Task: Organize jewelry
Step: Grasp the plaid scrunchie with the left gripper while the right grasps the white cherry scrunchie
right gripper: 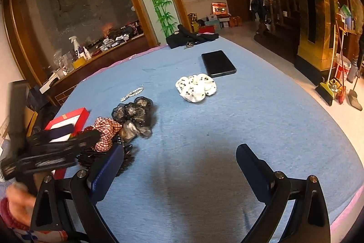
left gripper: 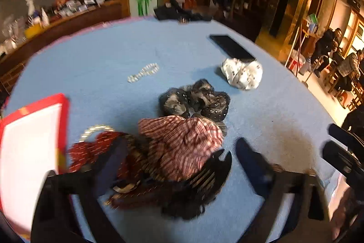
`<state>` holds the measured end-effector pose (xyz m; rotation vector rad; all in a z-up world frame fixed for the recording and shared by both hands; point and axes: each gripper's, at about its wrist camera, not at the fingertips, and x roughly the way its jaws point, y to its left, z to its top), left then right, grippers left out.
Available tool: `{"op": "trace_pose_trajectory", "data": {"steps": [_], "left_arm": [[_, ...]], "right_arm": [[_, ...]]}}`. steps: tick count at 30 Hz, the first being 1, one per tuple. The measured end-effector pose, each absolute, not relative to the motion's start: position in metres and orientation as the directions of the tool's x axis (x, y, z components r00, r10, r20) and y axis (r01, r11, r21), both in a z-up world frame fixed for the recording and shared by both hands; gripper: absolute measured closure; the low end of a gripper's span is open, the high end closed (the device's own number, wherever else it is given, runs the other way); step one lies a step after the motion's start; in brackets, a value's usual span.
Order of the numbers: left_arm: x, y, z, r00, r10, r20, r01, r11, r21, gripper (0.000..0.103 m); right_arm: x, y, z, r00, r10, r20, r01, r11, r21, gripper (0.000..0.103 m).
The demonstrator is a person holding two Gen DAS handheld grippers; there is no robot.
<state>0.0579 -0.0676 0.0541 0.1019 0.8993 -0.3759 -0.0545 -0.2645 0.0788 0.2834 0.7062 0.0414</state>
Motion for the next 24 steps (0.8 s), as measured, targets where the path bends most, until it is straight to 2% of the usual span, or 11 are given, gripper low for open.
{"op": "trace_pose_trajectory", "data": {"steps": [1, 2, 4, 5, 7, 13, 18, 22, 24], "left_arm": [[0.064, -0.069, 0.050, 0.545, -0.275, -0.792, 0.358, 0.931, -0.077, 0.035], [0.069, -0.069, 0.045, 0.526, -0.283, -0.802, 0.358, 0.929, -0.092, 0.052], [0.078, -0.066, 0.038, 0.504, -0.290, -0.813, 0.342, 0.932, -0.120, 0.073], [0.078, -0.063, 0.036, 0.498, -0.304, -0.812, 0.340, 0.930, -0.140, 0.080], [0.077, -0.057, 0.037, 0.500, -0.341, -0.796, 0.345, 0.922, -0.178, 0.086], [0.051, -0.034, 0.071, 0.595, -0.416, -0.688, 0.387, 0.898, -0.209, 0.088], [0.032, -0.011, 0.095, 0.706, -0.383, -0.595, 0.372, 0.916, -0.149, 0.088], [0.031, 0.008, 0.093, 0.739, -0.356, -0.571, 0.334, 0.931, -0.149, 0.088], [0.035, 0.015, 0.088, 0.736, -0.346, -0.582, 0.316, 0.936, -0.156, 0.088]], "right_arm": [[-0.055, -0.266, 0.079, 0.762, 0.130, -0.635, 0.061, 0.961, 0.270, 0.002], [-0.055, -0.269, 0.079, 0.762, 0.124, -0.636, 0.066, 0.961, 0.267, 0.002], [-0.053, -0.273, 0.080, 0.763, 0.118, -0.636, 0.073, 0.961, 0.266, 0.002], [-0.051, -0.275, 0.081, 0.763, 0.115, -0.636, 0.077, 0.961, 0.266, 0.002], [-0.046, -0.277, 0.083, 0.762, 0.117, -0.637, 0.080, 0.959, 0.272, 0.002], [0.000, -0.276, 0.093, 0.737, 0.126, -0.664, 0.081, 0.959, 0.272, 0.002], [0.059, -0.278, 0.087, 0.700, 0.062, -0.711, 0.151, 0.961, 0.233, 0.002], [0.111, -0.278, 0.066, 0.633, 0.038, -0.773, 0.204, 0.955, 0.214, 0.002], [0.130, -0.275, 0.053, 0.593, -0.003, -0.805, 0.236, 0.957, 0.171, 0.008]]}}
